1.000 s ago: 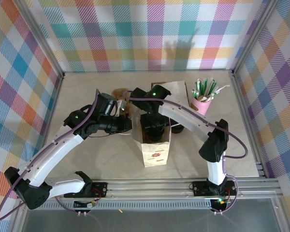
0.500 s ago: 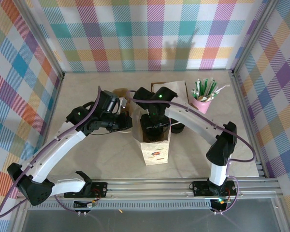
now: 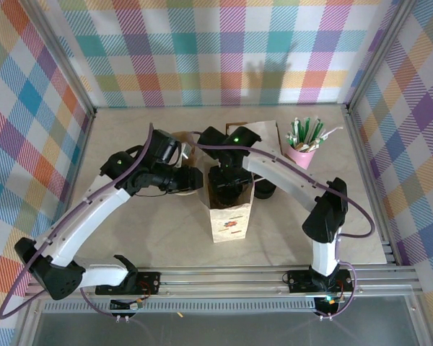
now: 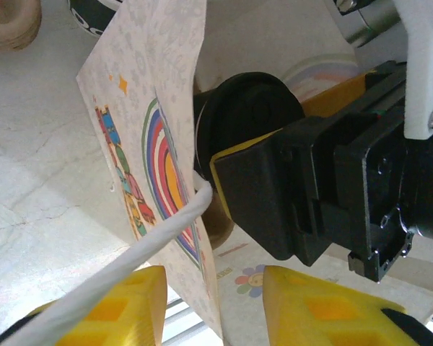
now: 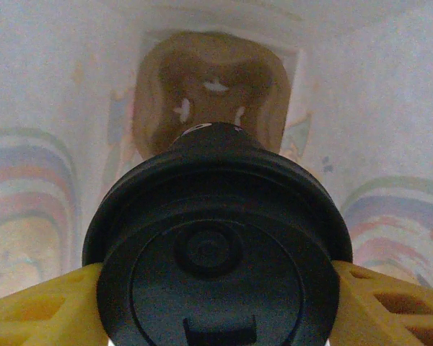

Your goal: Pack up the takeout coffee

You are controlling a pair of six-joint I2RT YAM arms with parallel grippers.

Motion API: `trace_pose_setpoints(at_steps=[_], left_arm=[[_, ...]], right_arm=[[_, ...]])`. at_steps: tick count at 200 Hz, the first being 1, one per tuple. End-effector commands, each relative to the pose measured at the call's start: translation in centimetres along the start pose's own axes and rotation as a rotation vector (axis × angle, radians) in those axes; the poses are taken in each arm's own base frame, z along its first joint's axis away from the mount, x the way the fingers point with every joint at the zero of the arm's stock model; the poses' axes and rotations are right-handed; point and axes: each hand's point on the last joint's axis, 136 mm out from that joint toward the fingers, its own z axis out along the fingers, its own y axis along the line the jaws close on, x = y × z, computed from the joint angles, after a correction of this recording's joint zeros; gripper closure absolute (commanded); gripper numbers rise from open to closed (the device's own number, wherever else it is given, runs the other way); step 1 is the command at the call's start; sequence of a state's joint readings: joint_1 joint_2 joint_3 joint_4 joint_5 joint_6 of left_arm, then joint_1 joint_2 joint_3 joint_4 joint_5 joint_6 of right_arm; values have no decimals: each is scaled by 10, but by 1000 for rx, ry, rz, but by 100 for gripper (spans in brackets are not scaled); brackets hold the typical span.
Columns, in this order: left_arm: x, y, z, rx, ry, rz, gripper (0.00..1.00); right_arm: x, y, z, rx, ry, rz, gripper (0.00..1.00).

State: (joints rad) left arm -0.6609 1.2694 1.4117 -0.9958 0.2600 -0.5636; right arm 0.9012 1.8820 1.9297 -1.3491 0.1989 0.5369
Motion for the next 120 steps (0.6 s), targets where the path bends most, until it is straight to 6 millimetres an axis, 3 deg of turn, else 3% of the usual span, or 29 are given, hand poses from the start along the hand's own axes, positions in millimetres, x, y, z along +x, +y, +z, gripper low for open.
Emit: trace_pose_setpoints(at_steps=[1, 71, 120], left_arm=[[4, -1, -1, -19, 39, 8, 62], [13, 8, 4, -70, 110, 75, 92], [22, 12, -1, -94, 117, 123, 94]], right_arm=[[-17, 10, -7, -47, -50, -8, 77], [-22, 6, -1, -7, -52, -5, 78], [-22, 7, 3, -6, -44, -47, 78]])
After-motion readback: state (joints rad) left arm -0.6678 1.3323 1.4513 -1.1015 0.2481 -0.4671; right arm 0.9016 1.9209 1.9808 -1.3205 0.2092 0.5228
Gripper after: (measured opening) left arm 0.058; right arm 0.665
